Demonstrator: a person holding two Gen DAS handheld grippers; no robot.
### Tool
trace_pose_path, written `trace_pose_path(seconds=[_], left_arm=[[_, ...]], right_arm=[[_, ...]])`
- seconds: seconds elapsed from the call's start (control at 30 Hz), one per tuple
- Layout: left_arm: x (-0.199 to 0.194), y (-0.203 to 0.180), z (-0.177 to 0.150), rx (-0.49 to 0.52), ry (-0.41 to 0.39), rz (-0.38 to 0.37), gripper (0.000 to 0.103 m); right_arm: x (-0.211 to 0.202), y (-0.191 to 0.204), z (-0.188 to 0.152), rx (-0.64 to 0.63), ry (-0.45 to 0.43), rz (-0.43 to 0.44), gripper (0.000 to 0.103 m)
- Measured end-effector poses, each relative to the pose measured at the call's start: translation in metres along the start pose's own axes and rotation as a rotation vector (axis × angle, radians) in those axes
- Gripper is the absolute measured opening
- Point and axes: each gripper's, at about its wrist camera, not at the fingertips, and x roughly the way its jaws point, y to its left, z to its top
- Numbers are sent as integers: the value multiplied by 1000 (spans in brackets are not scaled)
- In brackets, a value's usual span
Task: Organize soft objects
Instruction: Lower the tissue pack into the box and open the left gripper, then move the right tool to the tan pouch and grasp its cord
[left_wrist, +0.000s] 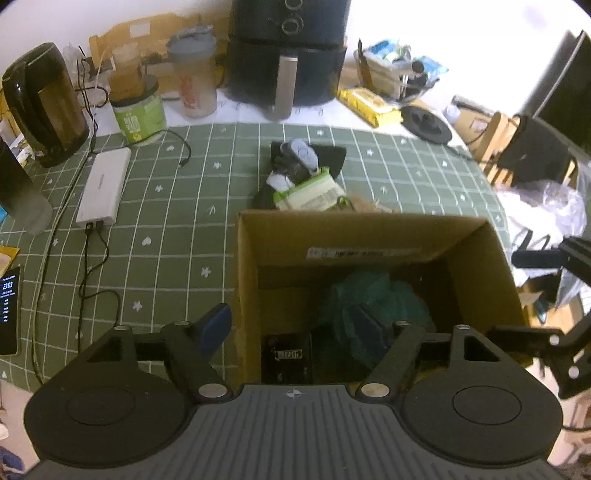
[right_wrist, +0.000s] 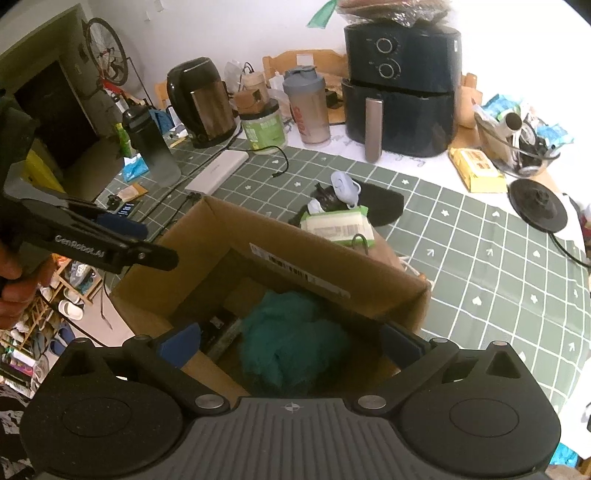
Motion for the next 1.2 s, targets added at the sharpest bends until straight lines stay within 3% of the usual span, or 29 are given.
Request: trace_pose_path(seconds=[0.33,1.2], left_arm=[[0,-5,-10,19,54,-12,73],[-2,4,2,9,-24,42,73]], right_arm=[[1,-7,-7,34,27,-52,103],[-9,-50,-5,133,-7,-82,103]])
